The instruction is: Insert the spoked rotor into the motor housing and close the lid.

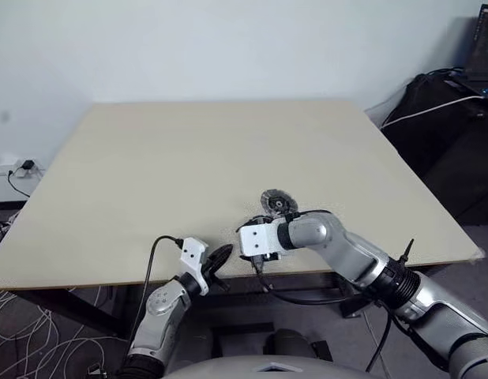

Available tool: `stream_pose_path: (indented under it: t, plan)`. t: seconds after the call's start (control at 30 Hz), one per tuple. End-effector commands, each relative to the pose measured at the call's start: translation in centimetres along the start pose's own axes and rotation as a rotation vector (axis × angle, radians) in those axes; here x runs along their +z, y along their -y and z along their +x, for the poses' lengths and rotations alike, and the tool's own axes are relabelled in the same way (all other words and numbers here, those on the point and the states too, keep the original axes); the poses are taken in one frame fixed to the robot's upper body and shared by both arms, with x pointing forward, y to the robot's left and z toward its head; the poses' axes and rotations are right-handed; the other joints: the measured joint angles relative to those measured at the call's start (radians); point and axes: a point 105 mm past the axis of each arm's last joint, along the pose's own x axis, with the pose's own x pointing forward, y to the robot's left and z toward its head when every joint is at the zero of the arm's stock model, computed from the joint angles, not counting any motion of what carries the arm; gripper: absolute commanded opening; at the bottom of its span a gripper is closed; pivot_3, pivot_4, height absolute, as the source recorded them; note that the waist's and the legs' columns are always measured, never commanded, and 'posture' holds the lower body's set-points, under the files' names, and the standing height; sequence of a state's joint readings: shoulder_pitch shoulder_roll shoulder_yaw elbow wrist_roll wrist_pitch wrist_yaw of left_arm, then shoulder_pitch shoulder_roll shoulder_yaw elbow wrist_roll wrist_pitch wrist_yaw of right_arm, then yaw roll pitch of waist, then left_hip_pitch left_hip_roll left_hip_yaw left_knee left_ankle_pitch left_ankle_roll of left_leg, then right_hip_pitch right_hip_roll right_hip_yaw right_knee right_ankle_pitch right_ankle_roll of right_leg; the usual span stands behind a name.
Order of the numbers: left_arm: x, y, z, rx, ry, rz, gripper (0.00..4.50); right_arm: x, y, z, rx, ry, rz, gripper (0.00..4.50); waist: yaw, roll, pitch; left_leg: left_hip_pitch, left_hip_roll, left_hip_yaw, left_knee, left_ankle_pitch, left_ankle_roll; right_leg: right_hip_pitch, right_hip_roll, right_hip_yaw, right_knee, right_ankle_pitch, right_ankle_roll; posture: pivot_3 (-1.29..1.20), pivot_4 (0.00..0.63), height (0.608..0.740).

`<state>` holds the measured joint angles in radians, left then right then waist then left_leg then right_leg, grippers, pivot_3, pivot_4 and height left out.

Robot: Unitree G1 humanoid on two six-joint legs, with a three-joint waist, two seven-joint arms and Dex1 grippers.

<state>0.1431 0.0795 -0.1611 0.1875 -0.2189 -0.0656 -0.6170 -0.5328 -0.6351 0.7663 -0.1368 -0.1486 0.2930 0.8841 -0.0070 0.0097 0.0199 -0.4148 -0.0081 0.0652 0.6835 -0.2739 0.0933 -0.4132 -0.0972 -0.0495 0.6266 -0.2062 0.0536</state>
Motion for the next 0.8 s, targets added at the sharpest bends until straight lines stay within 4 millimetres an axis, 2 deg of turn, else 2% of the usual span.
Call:
stream_pose_path:
  t: [0.03,0.3,0.6,0.7,0.8]
  plan:
    - [1.6,0.3,0.4,-0.013,0.055,0.013,0.00,-0.4,0.9,-1.1,0.005,-0.028,-0.055,3.10,0.003,0.000,0.000,0.000,0.000,0.000,0.000,0.000,0.000,0.000,0.000,0.000,0.000,0.000,0.000,0.00,0.000,0.740]
    - [1.8,0.3,0.5,-0.012,0.057,0.011,0.00,-4.2,-0.2,-2.8,0.106,-0.190,-0.060,3.10,0.025,0.000,0.000,0.000,-0.001,0.000,0.000,0.000,0.000,0.000,-0.002,0.001,-0.001,0.000,0.000,0.00,0.000,0.740]
    - [1.5,0.2,0.4,-0.014,0.050,0.008,0.00,-5.9,-0.1,-3.5,0.111,-0.244,-0.017,3.10,0.030,0.000,0.000,-0.001,-0.001,0.000,0.000,0.000,0.000,-0.001,-0.003,0.001,-0.001,0.000,0.000,0.00,0.000,0.740]
    - [1.3,0.1,0.4,-0.012,0.049,0.007,0.00,-6.2,-0.2,-3.5,0.125,-0.257,-0.013,2.51,0.030,0.000,0.000,-0.001,-0.001,0.000,0.000,0.000,0.000,-0.001,-0.003,0.001,-0.001,0.000,-0.001,0.00,0.000,0.740]
    - [1.2,0.0,0.3,-0.008,0.048,0.006,0.00,-6.5,-0.3,-3.5,0.129,-0.263,-0.007,1.52,0.031,0.000,0.000,-0.001,-0.001,0.000,0.000,0.000,0.000,-0.001,-0.003,0.001,-0.001,0.000,-0.001,0.00,0.000,0.740]
